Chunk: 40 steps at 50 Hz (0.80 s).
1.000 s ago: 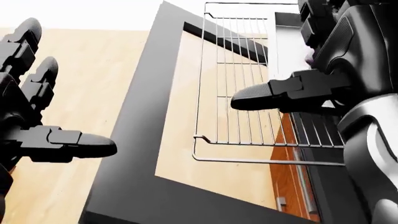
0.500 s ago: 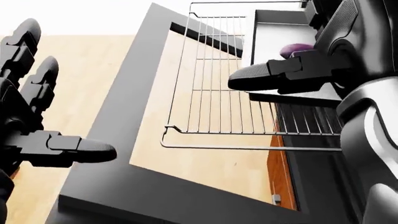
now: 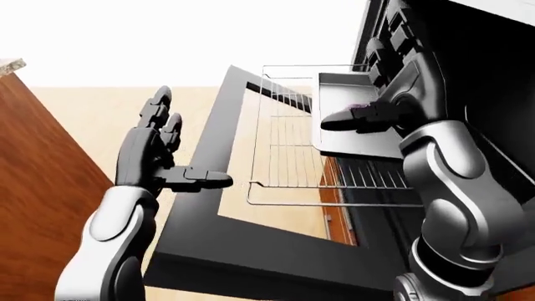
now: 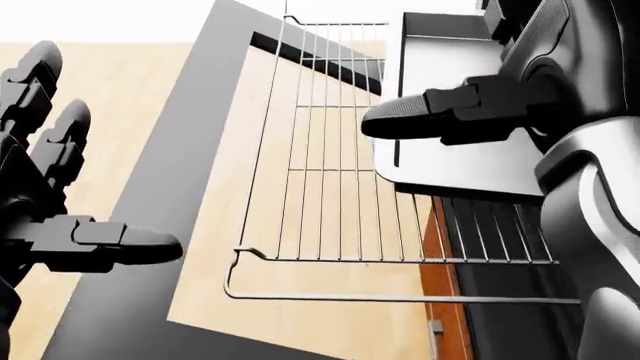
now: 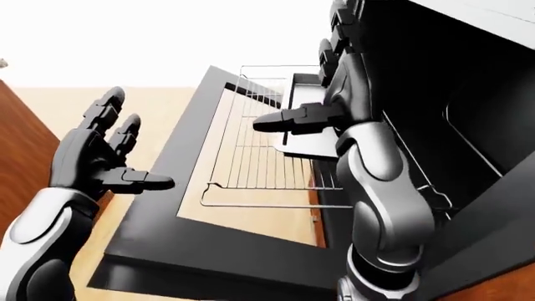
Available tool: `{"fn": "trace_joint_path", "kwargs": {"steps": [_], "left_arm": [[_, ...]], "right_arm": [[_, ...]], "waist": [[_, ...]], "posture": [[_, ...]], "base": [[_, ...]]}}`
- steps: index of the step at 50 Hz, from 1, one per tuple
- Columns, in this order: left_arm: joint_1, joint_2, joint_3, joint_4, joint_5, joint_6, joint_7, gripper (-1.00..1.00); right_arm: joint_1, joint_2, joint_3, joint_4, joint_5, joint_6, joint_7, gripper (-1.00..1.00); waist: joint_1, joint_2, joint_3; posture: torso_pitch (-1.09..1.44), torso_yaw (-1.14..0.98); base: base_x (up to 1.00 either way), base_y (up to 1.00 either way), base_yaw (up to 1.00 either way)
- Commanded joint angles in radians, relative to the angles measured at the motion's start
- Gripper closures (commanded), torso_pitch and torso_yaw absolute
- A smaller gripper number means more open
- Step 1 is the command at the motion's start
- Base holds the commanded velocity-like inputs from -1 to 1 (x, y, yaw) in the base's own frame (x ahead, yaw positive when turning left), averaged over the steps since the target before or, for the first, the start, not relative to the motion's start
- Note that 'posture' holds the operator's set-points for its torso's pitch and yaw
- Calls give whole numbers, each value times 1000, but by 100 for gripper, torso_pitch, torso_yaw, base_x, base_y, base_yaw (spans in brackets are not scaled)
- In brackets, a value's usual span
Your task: Pick the eggplant from the oven and place it on the plate on the counter.
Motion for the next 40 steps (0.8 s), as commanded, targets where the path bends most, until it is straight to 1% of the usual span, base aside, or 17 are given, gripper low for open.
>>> {"fn": "trace_joint_path", "kwargs": {"steps": [1, 2, 3, 4, 5, 6, 7, 8, 9, 10, 12, 16, 20, 26, 29, 34, 40], "left_arm": [[-25, 6, 8, -34, 1, -24, 4, -100], [-24, 7, 7, -32, 1, -27, 3, -100], [-24, 7, 8, -34, 1, -25, 4, -100], [-25, 8, 8, -34, 0, -25, 4, -100], [-27, 8, 11, -40, -2, -18, 5, -100], [-29, 10, 13, -45, -4, -9, 6, -100], [-29, 11, 16, -47, -6, -9, 6, -100], [-31, 13, 19, -55, -10, 0, 7, -100], [-35, 14, 22, -64, -14, 11, 9, -100], [-38, 16, 23, -67, -16, 15, 10, -100], [-39, 18, 24, -68, -18, 15, 12, -100], [-45, 22, 25, -66, -22, 18, 15, -100], [-50, 27, 27, -66, -27, 22, 16, -100], [-51, 30, 24, -41, -25, -2, 11, -100], [-41, 29, 24, -26, -22, -24, 6, -100], [-43, 26, 24, -17, -22, -31, 5, -100], [-33, 37, 45, -17, -36, -38, -3, -100]], "right_arm": [[-32, -12, -7, -23, 2, -26, 2, -100], [-31, -12, -7, -24, 2, -28, 3, -100], [-34, -13, -9, -27, 6, -24, 2, -100], [-35, -15, -11, -26, 7, -26, 4, -100], [-40, -18, -16, -22, 10, -26, 4, -100], [-47, -23, -20, -23, 15, -20, 3, -100], [-53, -29, -25, -25, 19, -14, 1, -100], [-67, -39, -32, -33, 27, 5, -3, -100], [-77, -47, -37, -33, 33, 13, -5, -100], [-85, -54, -40, -34, 38, 22, -9, -100], [-100, -69, -42, -23, 41, 29, -14, -100], [-158, -100, -38, 24, 32, 48, -13, -100], [-216, -128, 2, 162, -64, 27, 17, -100], [-318, -138, 31, 400, -225, -92, 100, -100], [-389, -150, 52, 576, -332, -201, 145, -100], [-485, -158, 59, 832, -464, -360, 196, -100], [-601, -165, 68, 1137, -599, -551, 207, -100]], "waist": [[4, -10, -43], [6, 10, -44], [5, 17, -42], [13, 9, -19], [12, 4, -29], [11, -6, -32], [13, -19, -24], [18, -39, -22], [22, -66, -28], [21, -44, -20], [16, -39, -27], [7, -13, -39], [0, -14, -43], [-3, -18, -51], [-2, -17, -52], [-2, -15, -53], [-4, -11, -51]], "posture": [[0, 0], [0, 0], [0, 0], [0, 0], [0, 0], [0, 0], [0, 0], [0, 0], [0, 0], [0, 0], [0, 0], [0, 0], [0, 0], [0, 0], [0, 0], [0, 0], [0, 0]], "base": [[9, 0, 0], [9, 0, 0], [9, 0, 0], [0, 0, 0], [0, 0, 0], [0, 0, 0], [0, 0, 0], [0, 0, 0], [0, 0, 0], [0, 0, 0], [0, 0, 0], [0, 0, 0], [0, 0, 0], [0, 0, 0], [0, 0, 0], [0, 0, 0], [0, 0, 0]]}}
